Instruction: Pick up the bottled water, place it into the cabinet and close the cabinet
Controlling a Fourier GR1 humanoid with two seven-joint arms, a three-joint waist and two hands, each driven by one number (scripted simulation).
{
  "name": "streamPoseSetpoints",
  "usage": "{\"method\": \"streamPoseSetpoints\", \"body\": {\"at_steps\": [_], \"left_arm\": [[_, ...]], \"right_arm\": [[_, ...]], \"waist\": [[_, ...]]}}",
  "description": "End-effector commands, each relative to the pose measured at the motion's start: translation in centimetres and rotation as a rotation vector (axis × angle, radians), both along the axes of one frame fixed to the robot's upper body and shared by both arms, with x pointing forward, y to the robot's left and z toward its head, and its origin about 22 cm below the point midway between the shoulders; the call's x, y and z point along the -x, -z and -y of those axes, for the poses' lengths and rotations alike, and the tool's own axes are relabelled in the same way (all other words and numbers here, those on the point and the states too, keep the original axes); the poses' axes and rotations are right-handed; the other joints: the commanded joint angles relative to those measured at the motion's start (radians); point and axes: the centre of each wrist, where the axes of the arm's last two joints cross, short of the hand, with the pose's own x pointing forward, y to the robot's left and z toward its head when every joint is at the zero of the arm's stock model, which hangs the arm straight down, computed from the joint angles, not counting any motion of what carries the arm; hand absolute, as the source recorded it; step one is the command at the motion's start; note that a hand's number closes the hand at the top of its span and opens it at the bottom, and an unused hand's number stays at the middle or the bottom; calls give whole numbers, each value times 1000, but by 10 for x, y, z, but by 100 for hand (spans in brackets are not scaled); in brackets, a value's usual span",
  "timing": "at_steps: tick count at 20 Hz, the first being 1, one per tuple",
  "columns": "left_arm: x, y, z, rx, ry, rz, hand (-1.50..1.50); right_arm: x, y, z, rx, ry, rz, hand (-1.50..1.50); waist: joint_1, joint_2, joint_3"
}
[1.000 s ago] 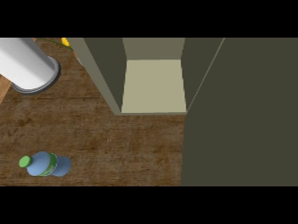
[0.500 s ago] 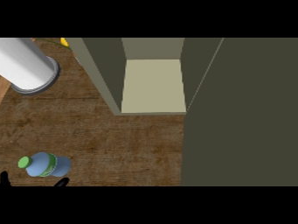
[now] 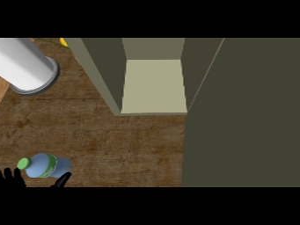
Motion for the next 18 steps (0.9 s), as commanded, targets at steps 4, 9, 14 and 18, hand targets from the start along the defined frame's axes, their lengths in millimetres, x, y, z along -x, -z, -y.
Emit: {"method": "streamPoseSetpoints", "body": {"at_steps": [4, 9, 14, 18], "left_arm": [[-2, 41, 1, 16, -31, -9, -150], [-5, 51, -26, -4, -57, -5, -150], [-6, 68, -19, 25, -45, 6, -150], [-30, 87, -33, 86, -31, 93, -150]], "right_arm": [[15, -37, -5, -9, -14, 47, -150], [17, -44, -7, -17, 9, 59, -150], [18, -42, 1, -3, 9, 96, -150], [19, -19, 11, 13, 13, 56, -150]], "waist": [[-8, -1, 0], [-2, 2, 1], [5, 3, 1], [-2, 5, -1]]}}
